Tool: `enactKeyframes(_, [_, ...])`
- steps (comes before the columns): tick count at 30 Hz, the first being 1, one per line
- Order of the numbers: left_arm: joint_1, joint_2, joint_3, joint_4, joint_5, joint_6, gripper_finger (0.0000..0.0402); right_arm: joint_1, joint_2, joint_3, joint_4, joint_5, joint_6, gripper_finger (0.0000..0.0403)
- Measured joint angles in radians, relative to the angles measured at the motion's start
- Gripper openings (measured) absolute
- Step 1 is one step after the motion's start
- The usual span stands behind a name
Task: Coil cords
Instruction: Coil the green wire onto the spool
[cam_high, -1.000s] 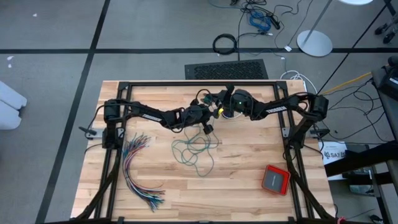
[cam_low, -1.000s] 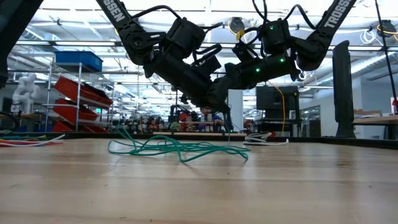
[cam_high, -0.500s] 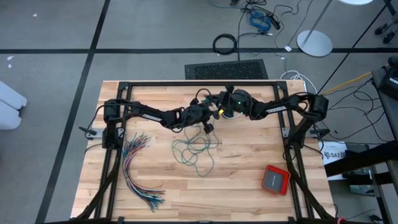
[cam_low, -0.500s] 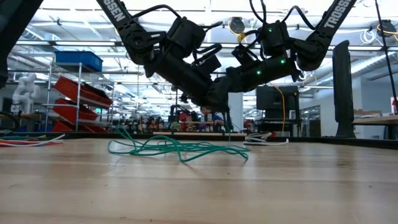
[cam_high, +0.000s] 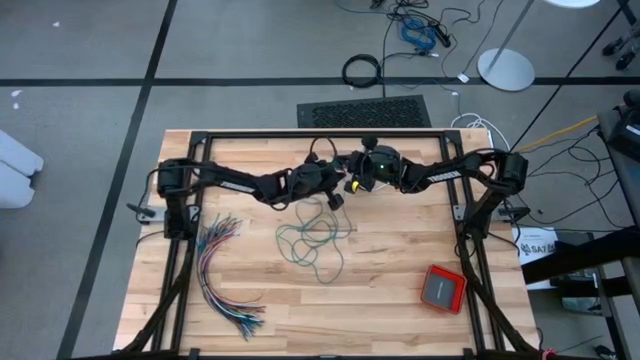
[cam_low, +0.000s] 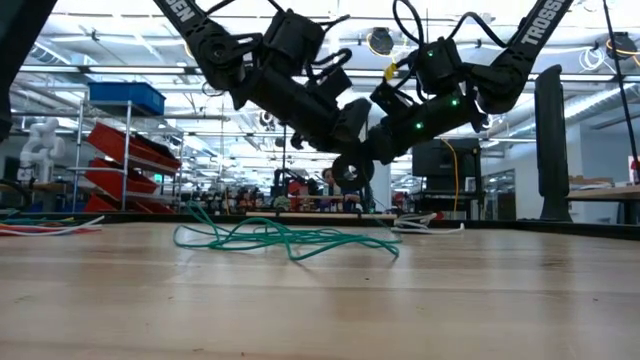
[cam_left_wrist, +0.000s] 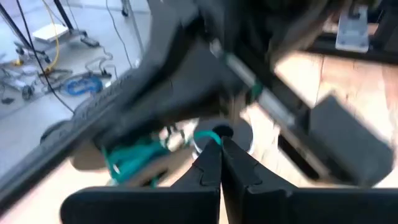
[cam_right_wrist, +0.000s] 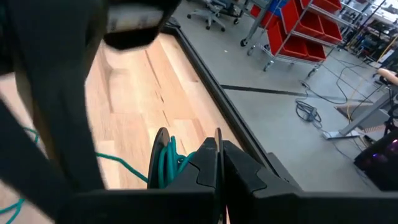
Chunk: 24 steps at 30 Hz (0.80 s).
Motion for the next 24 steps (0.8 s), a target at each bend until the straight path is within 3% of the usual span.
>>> enactKeyframes(9, [0.002, -0.041, 0.001, -0.091, -0.058, 0.026, 0.0000, 0.000, 0.000, 0.000, -0.028, 0.003, -0.015, 0.0000])
enactKeyframes(24, [0.043, -0.069, -0.004, -0.269, -0.064, 0.069, 0.0010, 0.024, -0.011, 0.000, -0.069, -0.006, -0.022, 0.0000])
